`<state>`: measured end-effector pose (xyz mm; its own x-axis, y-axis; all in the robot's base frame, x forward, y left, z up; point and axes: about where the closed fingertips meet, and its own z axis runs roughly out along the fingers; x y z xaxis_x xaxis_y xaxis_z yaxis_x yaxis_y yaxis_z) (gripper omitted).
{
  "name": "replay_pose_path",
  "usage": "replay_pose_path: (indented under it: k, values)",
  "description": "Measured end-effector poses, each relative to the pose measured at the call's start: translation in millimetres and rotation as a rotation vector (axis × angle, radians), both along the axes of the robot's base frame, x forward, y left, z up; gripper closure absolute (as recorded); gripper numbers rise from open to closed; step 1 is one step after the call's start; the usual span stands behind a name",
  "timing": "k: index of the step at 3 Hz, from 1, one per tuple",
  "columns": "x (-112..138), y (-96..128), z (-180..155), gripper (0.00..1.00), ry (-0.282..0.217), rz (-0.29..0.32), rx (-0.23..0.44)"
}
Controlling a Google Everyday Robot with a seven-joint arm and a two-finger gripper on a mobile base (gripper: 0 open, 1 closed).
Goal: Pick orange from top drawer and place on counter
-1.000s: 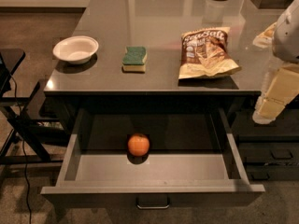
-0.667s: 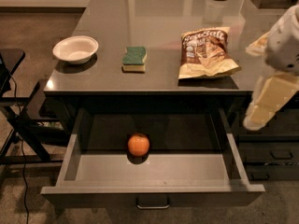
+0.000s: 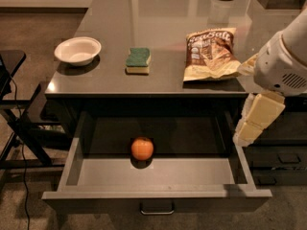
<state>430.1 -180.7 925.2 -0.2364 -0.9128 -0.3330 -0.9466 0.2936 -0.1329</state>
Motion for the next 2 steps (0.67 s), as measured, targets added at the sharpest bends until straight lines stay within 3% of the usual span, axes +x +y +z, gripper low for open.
replay_pose_path:
  k: [2]
  values:
    - [-14.2, 25.4, -68.3, 0.0, 0.107, -0.033, 0.128]
